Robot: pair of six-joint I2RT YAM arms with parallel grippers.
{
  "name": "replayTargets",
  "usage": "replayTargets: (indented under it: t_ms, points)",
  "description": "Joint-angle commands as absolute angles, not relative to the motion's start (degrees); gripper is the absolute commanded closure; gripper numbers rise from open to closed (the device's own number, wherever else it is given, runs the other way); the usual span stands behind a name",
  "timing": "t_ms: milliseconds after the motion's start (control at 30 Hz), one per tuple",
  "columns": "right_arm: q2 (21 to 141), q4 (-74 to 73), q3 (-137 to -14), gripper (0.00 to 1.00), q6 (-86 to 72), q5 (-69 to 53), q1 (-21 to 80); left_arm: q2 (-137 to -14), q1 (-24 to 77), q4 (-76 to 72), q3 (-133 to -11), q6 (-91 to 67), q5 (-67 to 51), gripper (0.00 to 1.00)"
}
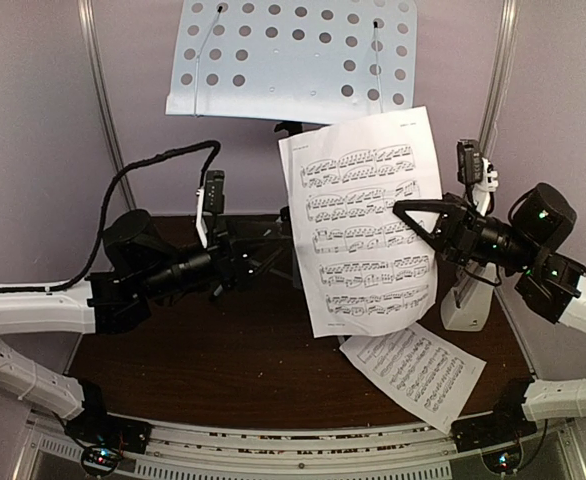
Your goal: Set up the instrument practice props
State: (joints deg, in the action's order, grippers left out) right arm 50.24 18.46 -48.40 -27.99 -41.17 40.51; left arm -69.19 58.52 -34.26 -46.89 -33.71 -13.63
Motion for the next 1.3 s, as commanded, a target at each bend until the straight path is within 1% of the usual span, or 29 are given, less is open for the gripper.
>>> replayTargets:
  t_ms: [0, 167, 267, 300, 367, 433, 500, 533, 600, 633, 700, 800, 933, 1033, 1167, 1200, 1267]
  points:
    - [50.3, 23.1, -48.4, 0.97, -30.6, -43.4, 40.3, -69.9, 58.2, -33.7, -48.7, -32.8, -15.7, 0.18]
    - [51.9, 27.4, -47.4, 0.96, -33.7, -44.5, 40.6, -71.9, 58.2, -38.4, -52.2, -32.6, -21.4, 0.25]
    - [52.4, 28.5, -47.0, 0.96, -34.1, -44.5, 40.9, -73.4, 58.3, -39.6, -54.6, -32.6, -23.3, 0.33]
    - [52.6, 28.6, -46.9, 0.96, -34.0, -44.4, 40.9, -73.6, 58.3, -40.5, -54.9, -32.9, -23.6, 0.37]
    - [52.8, 27.7, -46.9, 0.95, -33.1, -44.0, 41.0, -73.8, 58.3, -41.5, -55.1, -33.0, -23.6, 0.51]
    - [52.5, 25.9, -47.0, 0.92, -31.7, -43.5, 41.0, -73.4, 58.3, -39.1, -56.0, -31.2, -23.0, 0.71]
    - [51.9, 21.7, -47.7, 0.83, -29.0, -42.6, 41.0, -72.2, 58.3, -33.6, -57.3, -28.4, -20.8, 0.92]
    - [51.5, 18.5, -48.5, 0.76, -27.1, -42.1, 41.0, -71.3, 58.3, -30.4, -57.8, -26.9, -19.1, 1.0]
    - [50.7, 12.2, -49.9, 0.59, -23.7, -41.2, 41.0, -69.6, 58.2, -22.0, -59.3, -23.7, -15.2, 1.0]
    - [50.4, 8.8, -51.0, 0.54, -21.9, -40.6, 41.0, -68.8, 58.2, -18.5, -60.3, -22.1, -13.6, 1.0]
    - [50.2, 2.2, -52.7, 0.49, -18.3, -39.7, 41.0, -67.7, 57.9, -12.1, -62.2, -18.7, -11.9, 1.0]
    - [49.9, -4.4, -53.9, 0.5, -14.9, -38.6, 41.0, -66.8, 57.2, -5.5, -64.6, -16.3, -10.8, 1.0]
    - [49.3, -5.8, -53.1, 0.59, -14.5, -37.8, 41.0, -66.5, 56.7, -2.2, -66.3, -15.9, -10.3, 1.0]
    - [49.5, -6.3, -52.7, 0.64, -14.5, -36.8, 41.0, -66.7, 56.6, -1.2, -67.4, -15.6, -9.7, 1.0]
    - [49.5, -6.5, -53.0, 0.72, -14.5, -36.3, 41.0, -66.6, 56.5, -0.9, -68.4, -15.2, -9.7, 1.0]
    - [49.6, -6.4, -53.3, 0.72, -14.7, -36.2, 41.0, -66.8, 56.5, -0.8, -68.7, -15.1, -10.5, 1.0]
    - [50.3, -6.2, -54.0, 0.67, -15.1, -36.3, 41.0, -67.1, 56.5, -0.7, -69.4, -14.7, -11.7, 1.0]
